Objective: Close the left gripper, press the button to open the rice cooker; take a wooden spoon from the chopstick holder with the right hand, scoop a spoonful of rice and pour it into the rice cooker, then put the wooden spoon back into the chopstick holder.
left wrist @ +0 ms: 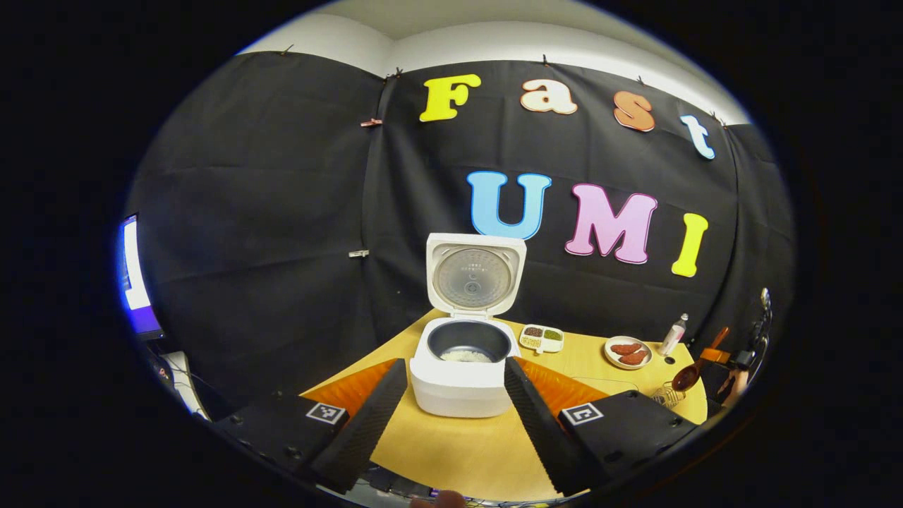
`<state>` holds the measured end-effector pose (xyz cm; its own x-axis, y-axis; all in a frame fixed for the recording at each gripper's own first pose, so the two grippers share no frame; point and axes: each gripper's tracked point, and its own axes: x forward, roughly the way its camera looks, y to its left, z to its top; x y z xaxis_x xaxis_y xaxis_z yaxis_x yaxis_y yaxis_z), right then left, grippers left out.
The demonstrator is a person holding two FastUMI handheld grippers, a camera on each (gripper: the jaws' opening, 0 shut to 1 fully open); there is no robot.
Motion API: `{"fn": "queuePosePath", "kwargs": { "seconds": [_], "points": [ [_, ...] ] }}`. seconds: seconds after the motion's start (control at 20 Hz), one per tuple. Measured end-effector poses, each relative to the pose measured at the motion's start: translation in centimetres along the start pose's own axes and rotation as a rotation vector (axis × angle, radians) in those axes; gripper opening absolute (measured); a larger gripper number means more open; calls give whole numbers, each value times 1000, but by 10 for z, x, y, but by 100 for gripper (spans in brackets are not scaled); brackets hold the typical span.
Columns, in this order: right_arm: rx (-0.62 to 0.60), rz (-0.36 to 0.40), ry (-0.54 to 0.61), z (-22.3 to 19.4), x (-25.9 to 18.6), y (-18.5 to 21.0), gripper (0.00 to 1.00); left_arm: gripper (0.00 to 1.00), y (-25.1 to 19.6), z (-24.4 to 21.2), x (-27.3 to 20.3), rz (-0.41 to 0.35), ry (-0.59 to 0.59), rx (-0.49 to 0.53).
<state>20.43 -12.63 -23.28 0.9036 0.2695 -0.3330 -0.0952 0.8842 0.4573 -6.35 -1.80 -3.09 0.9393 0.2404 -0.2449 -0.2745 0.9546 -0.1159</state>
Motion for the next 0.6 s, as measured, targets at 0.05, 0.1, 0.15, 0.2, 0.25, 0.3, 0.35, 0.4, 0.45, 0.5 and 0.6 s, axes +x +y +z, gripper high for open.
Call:
{"fn": "queuePosePath", "kwargs": {
  "seconds": [0.05,0.1,0.15,0.2,0.25,0.3,0.35,0.4,0.45,0.5,0.6],
  "points": [
    [-15,-3,-21,9,-9,13,10,96,4,0,7,-29,-1,9],
    [-38,-4,-39,17,-19,29,10,95,6,-2,14,-62,3,15],
    [-62,-10,-55,22,-29,44,10,95,9,-3,22,-93,5,18],
    [-78,-17,-72,26,-36,60,10,95,14,-2,31,-119,4,16],
    [-91,-15,-80,26,-43,81,10,95,20,-1,39,-143,1,13],
    [-104,-6,-82,24,-47,105,10,95,26,-2,47,-165,-1,8],
    [-126,3,-79,17,-49,127,10,95,31,-2,54,-192,-3,5],
    [-158,12,-69,9,-50,148,10,95,34,0,60,-218,-9,8],
    [-193,20,-65,0,-49,169,10,95,38,2,65,-246,-13,19],
    [-230,22,-59,-9,-44,187,10,95,44,1,71,-267,-17,34],
    [-298,15,-32,-33,-32,214,10,95,53,4,80,-295,-30,48]
  ]
}}
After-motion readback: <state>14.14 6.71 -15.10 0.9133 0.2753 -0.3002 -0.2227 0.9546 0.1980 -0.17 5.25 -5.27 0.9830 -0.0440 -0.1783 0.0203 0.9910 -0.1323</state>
